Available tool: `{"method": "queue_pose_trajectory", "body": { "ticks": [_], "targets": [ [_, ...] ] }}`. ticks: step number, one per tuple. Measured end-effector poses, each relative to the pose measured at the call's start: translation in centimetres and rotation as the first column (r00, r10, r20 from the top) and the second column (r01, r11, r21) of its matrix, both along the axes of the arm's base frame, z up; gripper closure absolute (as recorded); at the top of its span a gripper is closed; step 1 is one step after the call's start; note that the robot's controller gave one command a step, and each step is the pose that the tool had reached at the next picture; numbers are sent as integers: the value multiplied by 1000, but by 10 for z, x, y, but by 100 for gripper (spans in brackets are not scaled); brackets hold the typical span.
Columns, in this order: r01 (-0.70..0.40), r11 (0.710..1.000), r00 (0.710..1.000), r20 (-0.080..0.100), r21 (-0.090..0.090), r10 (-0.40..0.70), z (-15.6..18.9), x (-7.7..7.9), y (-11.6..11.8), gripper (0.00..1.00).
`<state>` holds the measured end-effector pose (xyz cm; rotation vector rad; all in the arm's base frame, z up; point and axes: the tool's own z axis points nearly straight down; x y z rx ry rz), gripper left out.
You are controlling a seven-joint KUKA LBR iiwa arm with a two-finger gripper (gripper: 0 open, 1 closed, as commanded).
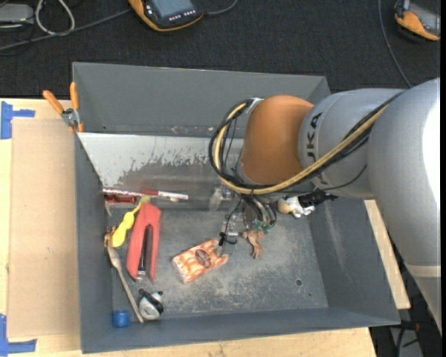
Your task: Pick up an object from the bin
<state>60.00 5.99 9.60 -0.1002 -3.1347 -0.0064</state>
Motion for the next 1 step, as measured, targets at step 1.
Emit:
{"method": "queue_pose_trajectory", "body": {
  "ticks": [1],
  "targets": [
    [-41,999,999,1,0,41,-15,-17,5,0]
  ]
}}
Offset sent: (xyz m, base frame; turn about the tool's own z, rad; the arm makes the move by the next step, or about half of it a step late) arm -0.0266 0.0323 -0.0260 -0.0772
